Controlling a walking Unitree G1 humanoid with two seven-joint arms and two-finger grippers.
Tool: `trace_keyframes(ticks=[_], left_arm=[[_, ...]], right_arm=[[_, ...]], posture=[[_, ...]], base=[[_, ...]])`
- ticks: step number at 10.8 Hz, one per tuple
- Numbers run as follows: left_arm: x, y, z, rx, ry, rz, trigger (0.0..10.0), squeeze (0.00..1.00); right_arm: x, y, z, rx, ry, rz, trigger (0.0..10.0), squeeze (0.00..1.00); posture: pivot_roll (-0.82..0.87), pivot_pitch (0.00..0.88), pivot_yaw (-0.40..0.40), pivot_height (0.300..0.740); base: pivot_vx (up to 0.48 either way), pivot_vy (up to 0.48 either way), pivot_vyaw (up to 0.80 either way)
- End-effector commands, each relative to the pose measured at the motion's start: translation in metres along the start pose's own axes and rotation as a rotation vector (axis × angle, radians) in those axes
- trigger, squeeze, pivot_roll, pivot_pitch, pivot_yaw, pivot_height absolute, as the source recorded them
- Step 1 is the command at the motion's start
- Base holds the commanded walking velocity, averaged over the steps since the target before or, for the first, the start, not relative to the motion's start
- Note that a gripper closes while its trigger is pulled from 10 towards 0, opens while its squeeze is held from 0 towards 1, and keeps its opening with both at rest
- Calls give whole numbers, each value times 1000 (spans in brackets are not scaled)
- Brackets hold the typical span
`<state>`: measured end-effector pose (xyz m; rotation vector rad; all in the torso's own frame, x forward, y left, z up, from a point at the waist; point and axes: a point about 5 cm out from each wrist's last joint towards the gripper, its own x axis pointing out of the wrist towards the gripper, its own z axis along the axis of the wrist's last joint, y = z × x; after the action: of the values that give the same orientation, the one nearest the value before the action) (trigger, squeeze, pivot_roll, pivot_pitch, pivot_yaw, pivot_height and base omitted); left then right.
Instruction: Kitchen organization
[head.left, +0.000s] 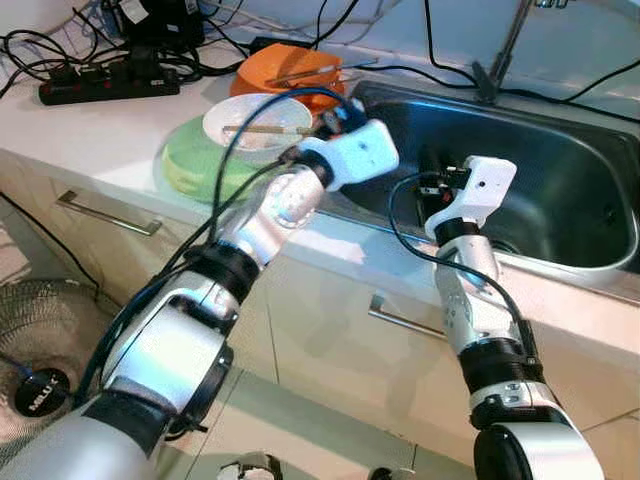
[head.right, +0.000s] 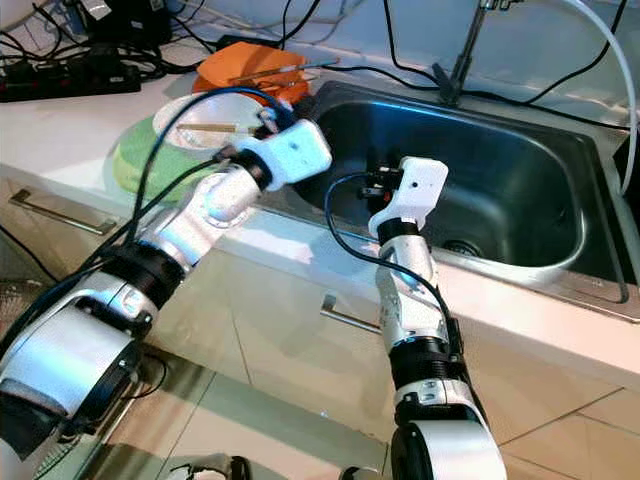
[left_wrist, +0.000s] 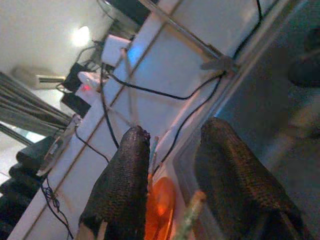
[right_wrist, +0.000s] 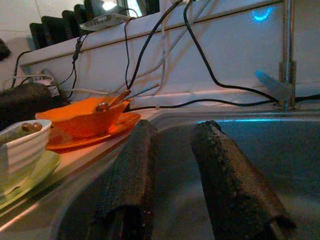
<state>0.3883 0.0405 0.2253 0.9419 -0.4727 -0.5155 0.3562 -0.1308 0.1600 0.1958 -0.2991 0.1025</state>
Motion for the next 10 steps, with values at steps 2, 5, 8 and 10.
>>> trace_keyframes(ticks=[2, 5, 8, 10], left_arm=[[3, -1, -3, 57, 35, -11, 10000, 0], [4, 1, -6, 102, 66, 6, 10000, 0], [1, -7, -15, 119, 104, -5, 10000, 0], [-1, -7, -20, 149, 129, -2, 10000, 0]], right_arm=[[1, -1, 2, 3, -8, -5, 10000, 0], [1, 0, 2, 3, -9, -5, 10000, 0], [-4, 1, -3, 2, -3, -2, 10000, 0], [-4, 4, -3, 8, -4, 5, 10000, 0]], posture=[[55, 54, 13, 740], [50, 61, 15, 740], [37, 0, 36, 740], [40, 0, 36, 740]], base=[[0, 0, 0], [0, 0, 0], [0, 0, 0], [0, 0, 0]])
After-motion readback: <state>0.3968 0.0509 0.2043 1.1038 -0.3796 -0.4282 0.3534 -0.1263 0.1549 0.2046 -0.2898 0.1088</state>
